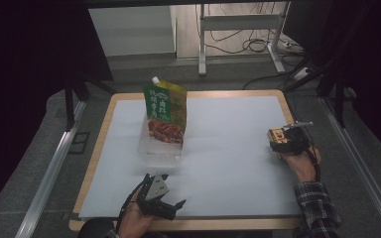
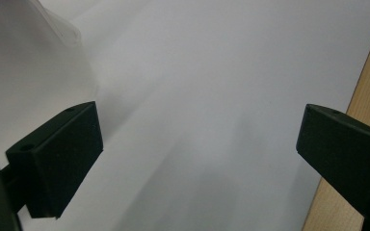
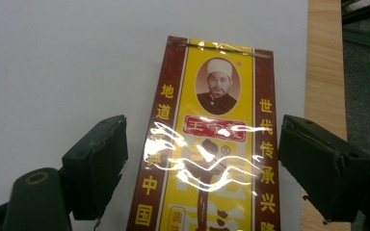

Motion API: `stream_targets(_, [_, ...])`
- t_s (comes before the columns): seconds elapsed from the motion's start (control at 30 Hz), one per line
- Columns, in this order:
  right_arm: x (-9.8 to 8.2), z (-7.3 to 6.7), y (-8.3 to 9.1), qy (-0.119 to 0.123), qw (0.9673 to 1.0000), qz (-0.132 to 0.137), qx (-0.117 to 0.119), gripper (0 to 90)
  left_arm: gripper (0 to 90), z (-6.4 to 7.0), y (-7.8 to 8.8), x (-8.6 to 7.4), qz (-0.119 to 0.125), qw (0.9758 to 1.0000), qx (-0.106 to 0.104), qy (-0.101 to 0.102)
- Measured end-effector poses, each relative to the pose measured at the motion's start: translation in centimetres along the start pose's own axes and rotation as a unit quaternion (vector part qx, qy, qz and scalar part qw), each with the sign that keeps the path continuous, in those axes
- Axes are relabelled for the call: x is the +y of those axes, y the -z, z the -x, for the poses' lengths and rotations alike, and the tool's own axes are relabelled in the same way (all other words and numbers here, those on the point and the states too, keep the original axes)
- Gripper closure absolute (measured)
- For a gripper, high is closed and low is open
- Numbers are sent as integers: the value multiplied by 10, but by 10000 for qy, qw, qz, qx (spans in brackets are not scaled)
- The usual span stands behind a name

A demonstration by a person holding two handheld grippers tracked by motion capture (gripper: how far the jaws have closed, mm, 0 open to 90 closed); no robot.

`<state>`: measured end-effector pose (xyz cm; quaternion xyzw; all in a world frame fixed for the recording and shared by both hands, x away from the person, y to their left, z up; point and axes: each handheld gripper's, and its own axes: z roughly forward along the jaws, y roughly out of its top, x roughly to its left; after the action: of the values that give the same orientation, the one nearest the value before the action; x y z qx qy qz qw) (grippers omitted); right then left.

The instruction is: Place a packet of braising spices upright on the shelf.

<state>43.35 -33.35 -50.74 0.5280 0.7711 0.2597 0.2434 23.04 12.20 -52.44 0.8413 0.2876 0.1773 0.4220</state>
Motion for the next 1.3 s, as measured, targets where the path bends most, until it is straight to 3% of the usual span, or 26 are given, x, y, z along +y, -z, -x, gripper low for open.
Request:
stream_targets(0.23, [-2, -1, -2, -27, 9999, -139, -81, 289, 25, 0, 0, 0, -5, 10000, -6, -4])
stream_targets(0.4, [-1, -2, 0, -97, 9996, -254, -81, 306, 25, 0, 0, 0, -5, 10000, -5, -3])
stream_targets(0.63, [2, -5, 9, -59, 9999, -89, -24, 310, 25, 0, 0, 0, 4, 10000, 3, -1])
stream_targets(0.8, [2, -11, 15, -39, 9999, 18, 166, 310, 25, 0, 1, 0, 5, 10000, 13, -6])
stream_targets(1.3, [3, -51, 31, 496, 9960, 123, 729, 312, 25, 0, 1, 0, 7, 10000, 22, -19])
